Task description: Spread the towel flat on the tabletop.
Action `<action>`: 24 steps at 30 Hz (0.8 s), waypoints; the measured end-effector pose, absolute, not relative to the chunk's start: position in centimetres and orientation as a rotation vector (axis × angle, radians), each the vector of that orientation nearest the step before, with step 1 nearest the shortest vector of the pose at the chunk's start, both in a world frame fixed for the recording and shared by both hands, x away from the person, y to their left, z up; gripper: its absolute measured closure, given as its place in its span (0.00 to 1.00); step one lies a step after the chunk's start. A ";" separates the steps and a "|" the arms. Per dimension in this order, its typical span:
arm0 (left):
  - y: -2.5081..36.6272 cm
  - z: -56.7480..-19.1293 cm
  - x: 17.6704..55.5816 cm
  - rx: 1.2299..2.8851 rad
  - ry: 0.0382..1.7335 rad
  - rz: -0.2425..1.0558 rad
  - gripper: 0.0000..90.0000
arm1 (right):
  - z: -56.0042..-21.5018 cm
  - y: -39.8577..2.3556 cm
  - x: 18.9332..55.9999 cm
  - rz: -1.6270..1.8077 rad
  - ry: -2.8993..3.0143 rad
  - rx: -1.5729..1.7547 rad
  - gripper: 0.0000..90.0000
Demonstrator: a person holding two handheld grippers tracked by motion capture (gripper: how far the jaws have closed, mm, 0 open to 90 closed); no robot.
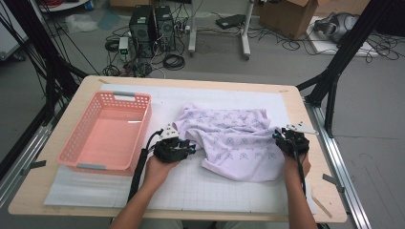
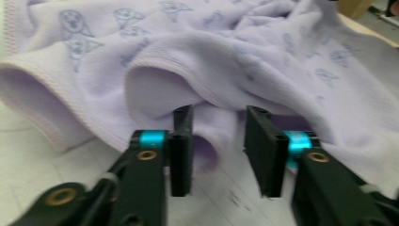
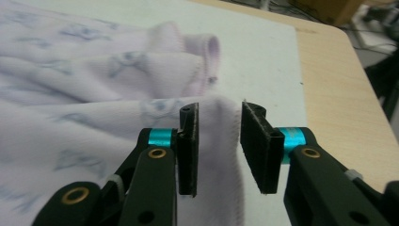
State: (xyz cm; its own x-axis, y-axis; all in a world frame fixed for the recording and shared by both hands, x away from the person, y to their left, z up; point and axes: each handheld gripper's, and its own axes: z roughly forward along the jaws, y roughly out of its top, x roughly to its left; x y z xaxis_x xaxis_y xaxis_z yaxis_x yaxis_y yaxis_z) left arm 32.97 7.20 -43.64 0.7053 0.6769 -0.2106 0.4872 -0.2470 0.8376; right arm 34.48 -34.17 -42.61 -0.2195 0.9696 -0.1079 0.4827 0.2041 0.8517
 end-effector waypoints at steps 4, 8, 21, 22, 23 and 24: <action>5.9 -44.6 32.5 1.961 0.884 0.209 0.83 | -42.4 -33.8 32.3 0.975 1.862 1.300 0.71; 3.8 -44.8 32.6 1.963 0.886 0.192 0.81 | -42.4 -33.0 30.1 1.027 1.898 1.220 0.71; -1.9 -44.7 31.2 2.074 0.797 0.205 0.49 | -42.4 -32.8 28.1 1.082 1.943 1.167 0.72; -2.3 -44.7 31.1 2.077 0.789 0.210 0.49 | -42.4 -32.9 28.1 1.086 1.942 1.171 0.72; -2.7 -44.8 31.0 2.076 0.774 0.208 0.50 | -42.4 -32.9 28.1 1.089 1.937 1.174 0.72; -3.2 -44.8 30.8 2.081 0.752 0.210 0.53 | -42.4 -32.9 28.1 1.090 1.937 1.174 0.72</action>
